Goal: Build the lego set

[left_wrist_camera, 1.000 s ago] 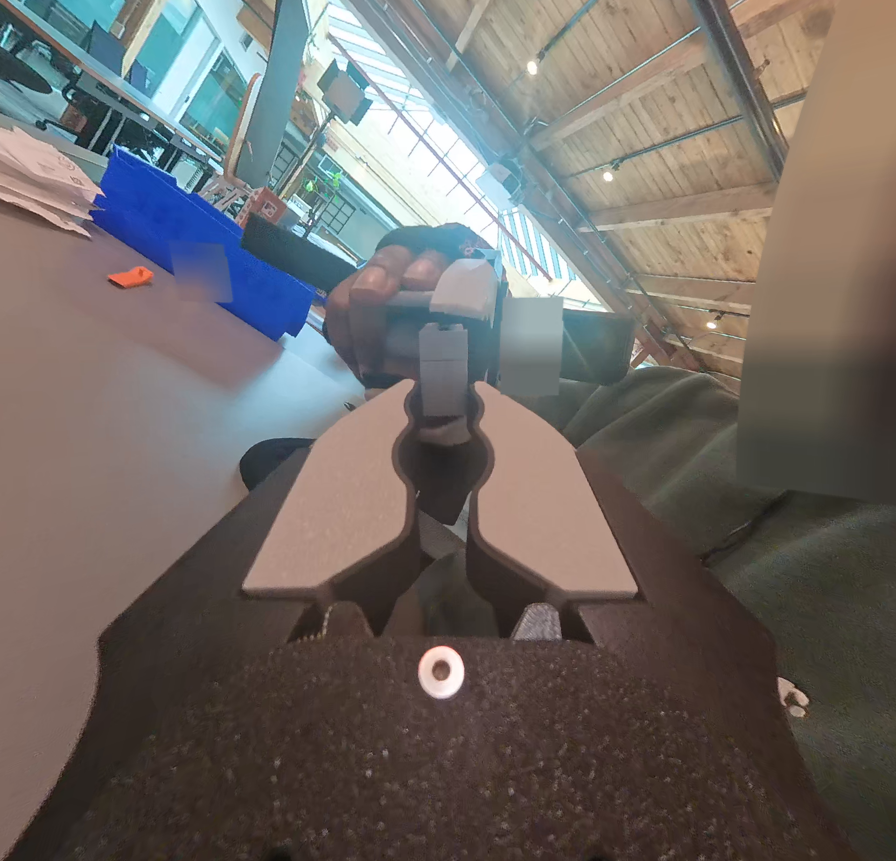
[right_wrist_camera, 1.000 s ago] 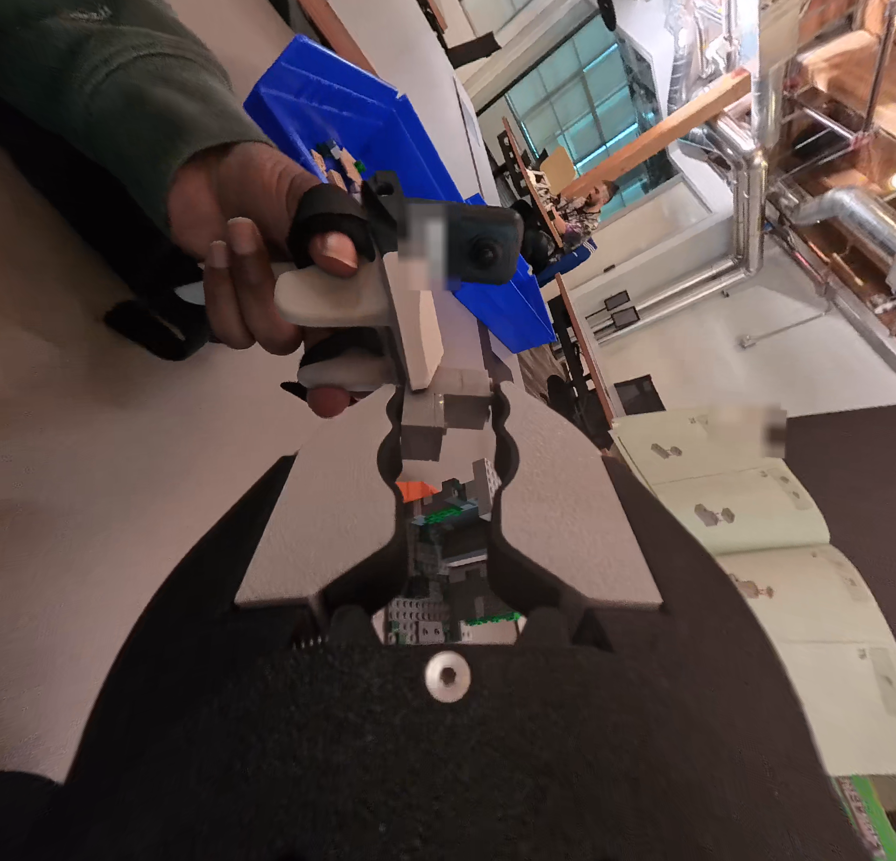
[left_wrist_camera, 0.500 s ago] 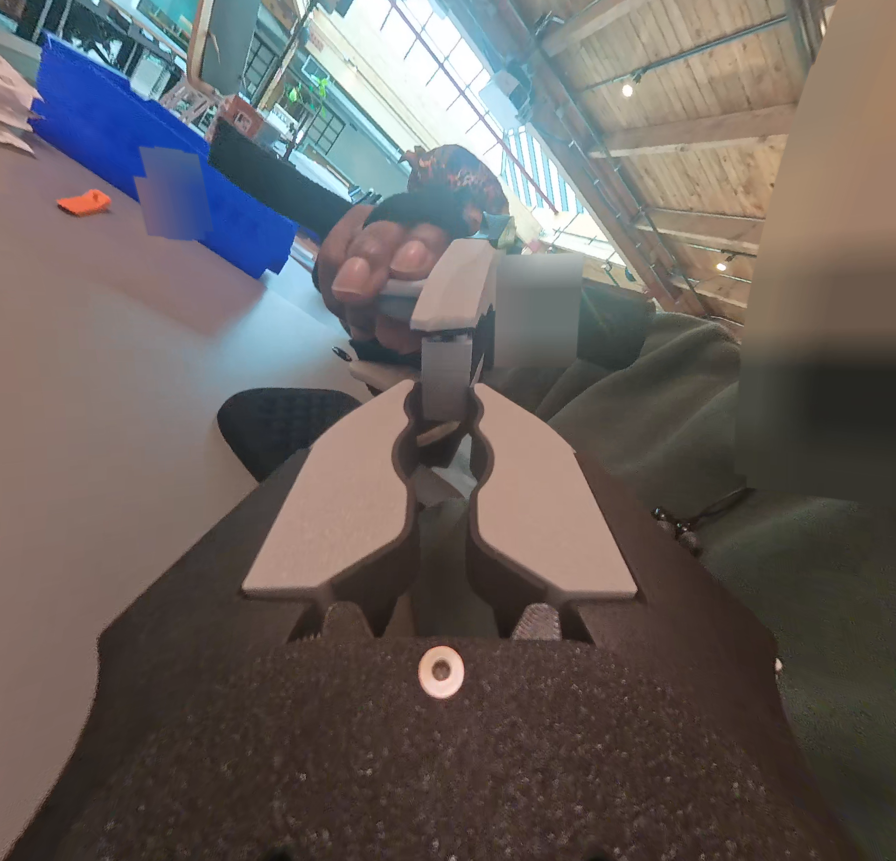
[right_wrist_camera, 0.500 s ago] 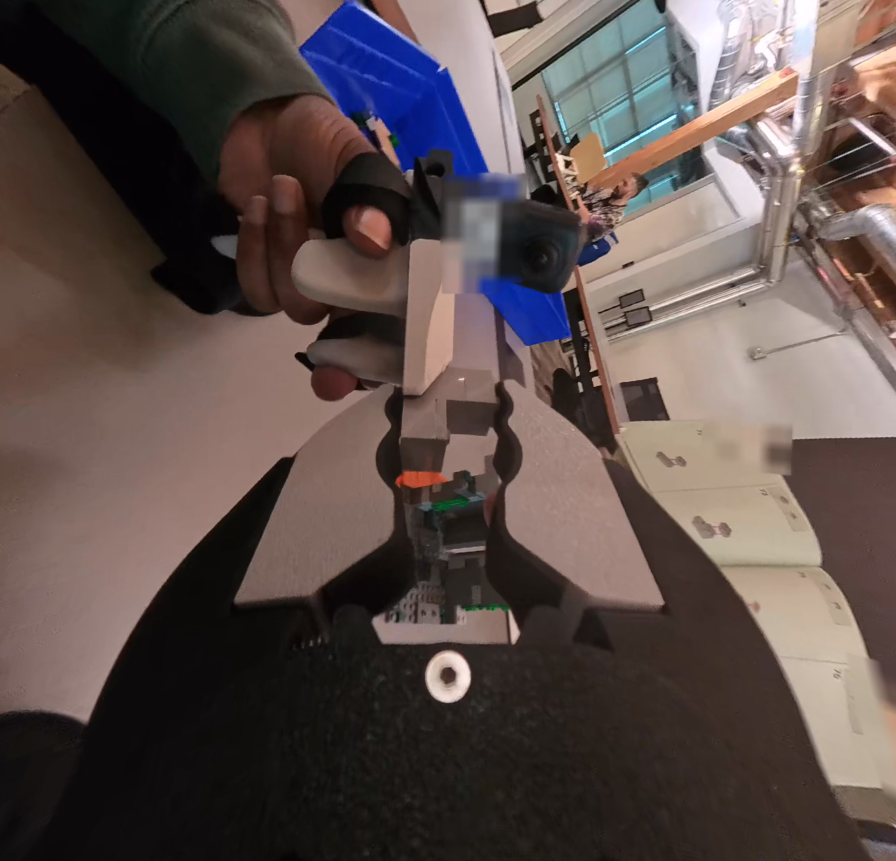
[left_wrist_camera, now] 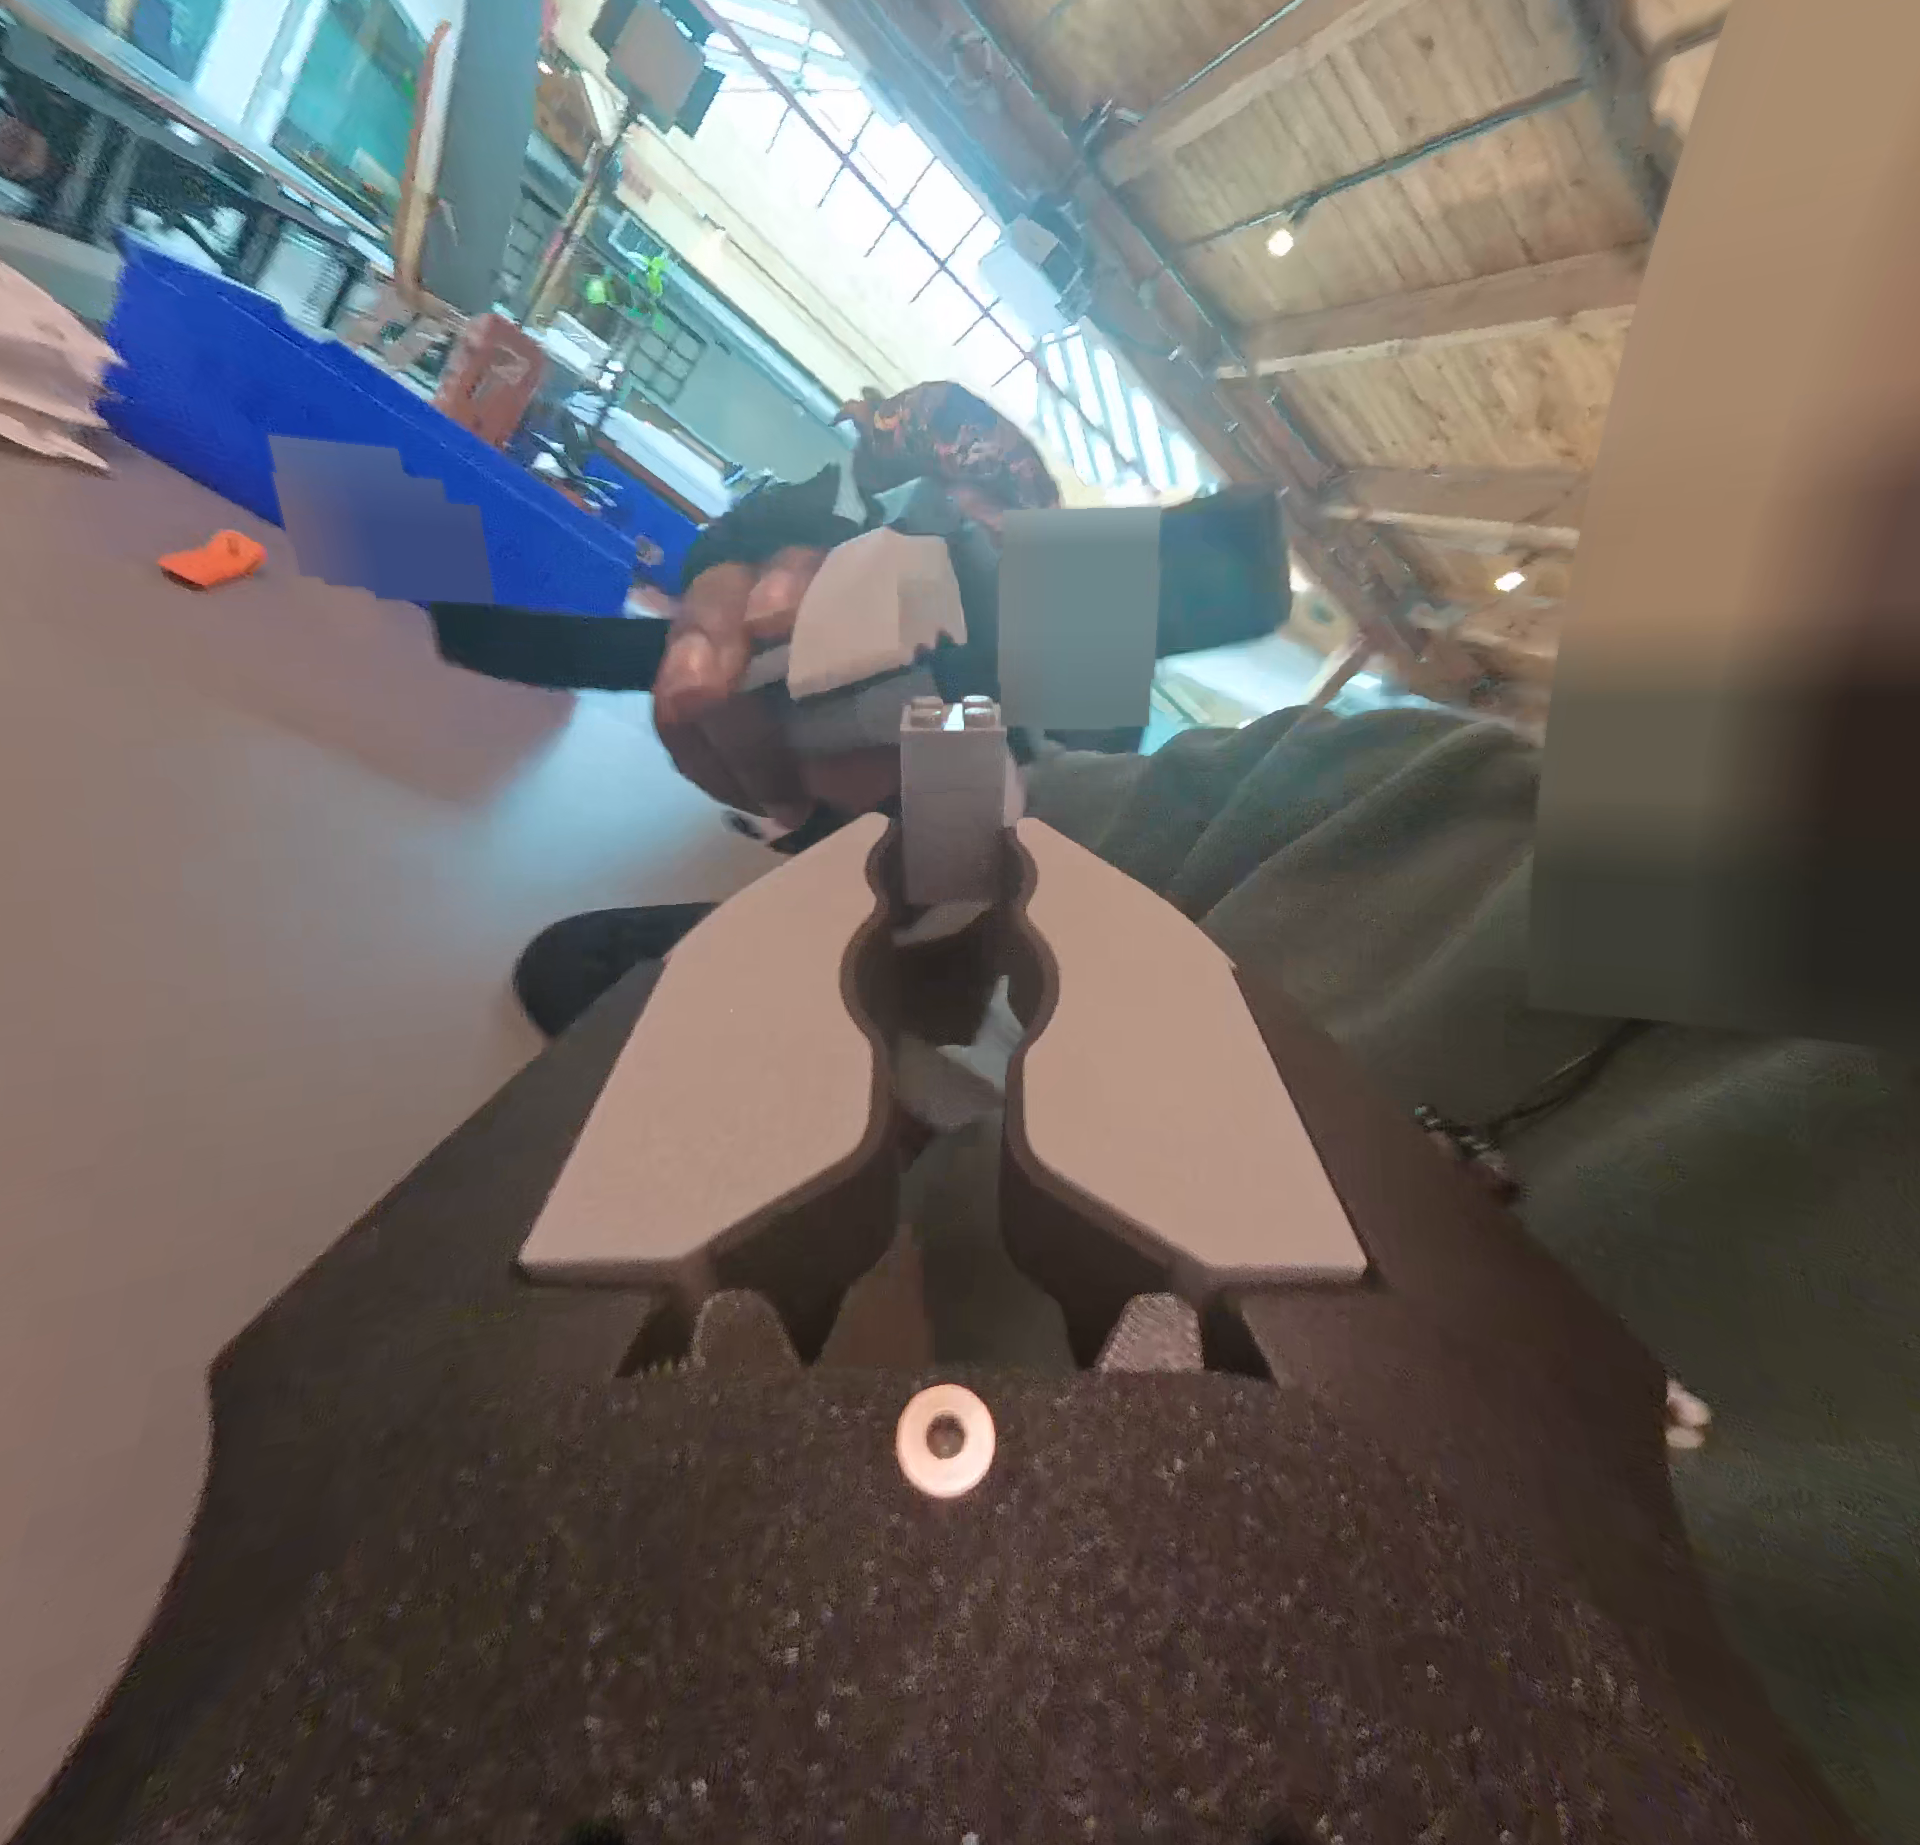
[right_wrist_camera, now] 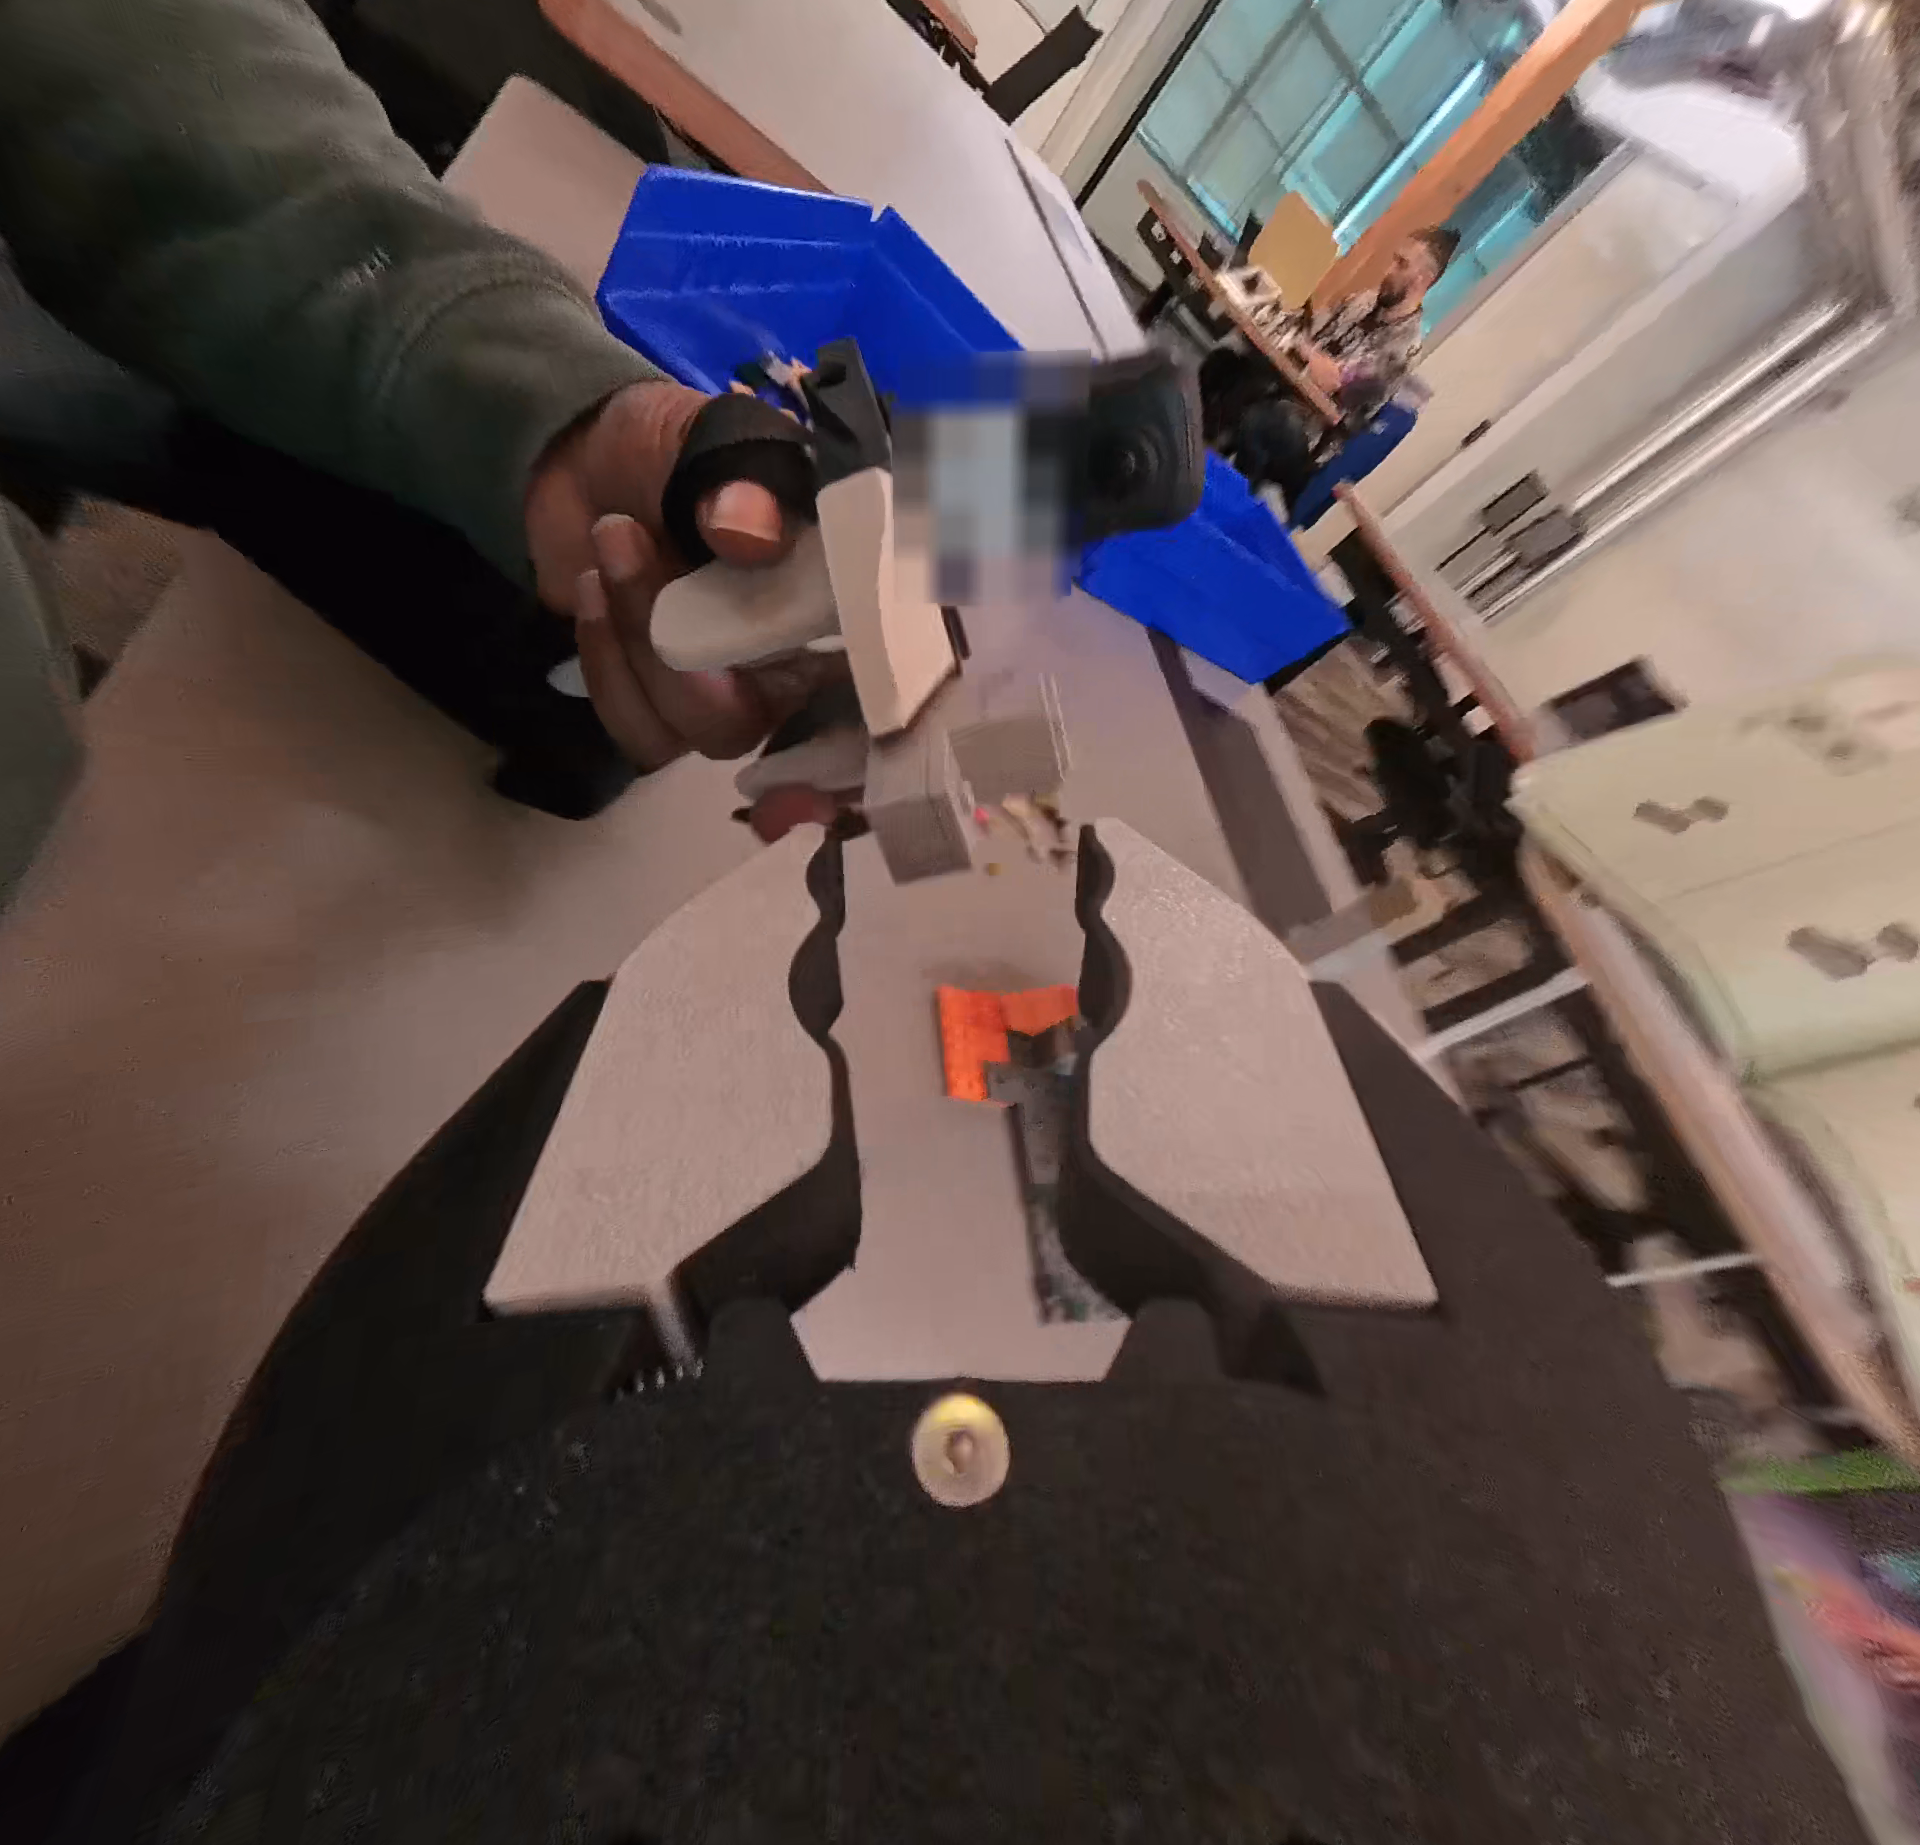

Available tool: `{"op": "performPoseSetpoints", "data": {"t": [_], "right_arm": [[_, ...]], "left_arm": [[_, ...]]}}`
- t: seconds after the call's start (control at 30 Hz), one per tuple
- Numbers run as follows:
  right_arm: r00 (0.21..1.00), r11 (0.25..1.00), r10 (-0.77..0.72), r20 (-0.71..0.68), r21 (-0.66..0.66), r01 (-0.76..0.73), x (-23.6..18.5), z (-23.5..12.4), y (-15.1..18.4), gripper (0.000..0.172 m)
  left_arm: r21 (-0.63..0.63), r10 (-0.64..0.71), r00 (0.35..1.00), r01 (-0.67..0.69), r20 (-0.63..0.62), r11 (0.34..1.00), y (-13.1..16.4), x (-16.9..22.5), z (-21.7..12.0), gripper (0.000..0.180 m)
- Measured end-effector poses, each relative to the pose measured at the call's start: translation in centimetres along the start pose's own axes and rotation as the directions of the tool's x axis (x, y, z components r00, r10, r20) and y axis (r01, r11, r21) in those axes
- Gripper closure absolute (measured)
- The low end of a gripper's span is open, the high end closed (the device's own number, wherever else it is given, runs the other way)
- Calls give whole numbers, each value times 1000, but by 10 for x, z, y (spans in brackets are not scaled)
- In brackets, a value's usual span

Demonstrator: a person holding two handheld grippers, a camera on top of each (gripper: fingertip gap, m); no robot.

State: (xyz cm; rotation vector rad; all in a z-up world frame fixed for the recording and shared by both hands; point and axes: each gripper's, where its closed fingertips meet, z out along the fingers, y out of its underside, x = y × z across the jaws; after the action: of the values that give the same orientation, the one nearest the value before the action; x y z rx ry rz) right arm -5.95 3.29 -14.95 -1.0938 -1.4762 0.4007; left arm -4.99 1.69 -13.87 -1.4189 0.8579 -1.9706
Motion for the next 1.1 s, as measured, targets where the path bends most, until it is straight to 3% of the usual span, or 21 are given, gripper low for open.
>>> {"op": "performPoseSetpoints", "data": {"t": [0.07,0.17,0.3,0.4,0.5,0.57,0.67,0.83,1.0,1.1], "right_arm": [[980,983,182,78,7,-183,-3,-8,2,133],[874,889,455,168,-28,-457,-8,-11,6,133],[758,785,612,226,-50,-618,-15,-9,8,136],[760,792,605,237,-85,-604,-19,-6,14,154],[784,818,574,235,-135,-559,-21,-4,27,155],[821,843,536,194,-181,-507,-14,-1,47,155],[850,840,510,132,-287,-460,-6,7,90,155],[832,750,555,-12,-426,-506,-3,29,151,154],[868,713,482,-115,-525,-465,2,36,176,154],[868,686,474,-148,-556,-470,-2,34,179,154]], "left_arm": [[-35,112,992,-110,50,993,0,-5,-3,164],[-69,217,973,-212,75,975,1,-8,-4,164],[-156,355,927,-336,118,929,11,-16,1,164],[-213,424,894,-391,145,896,18,-22,1,164],[-279,481,851,-419,211,864,23,-38,-4,161],[-268,460,841,-391,285,880,18,-54,-13,149],[-265,472,782,-394,407,880,9,-77,-30,148],[-393,563,678,-409,473,824,16,-97,-45,163],[-461,599,617,-392,511,796,22,-112,-54,172],[-467,596,615,-381,516,798,22,-114,-56,175]]}}
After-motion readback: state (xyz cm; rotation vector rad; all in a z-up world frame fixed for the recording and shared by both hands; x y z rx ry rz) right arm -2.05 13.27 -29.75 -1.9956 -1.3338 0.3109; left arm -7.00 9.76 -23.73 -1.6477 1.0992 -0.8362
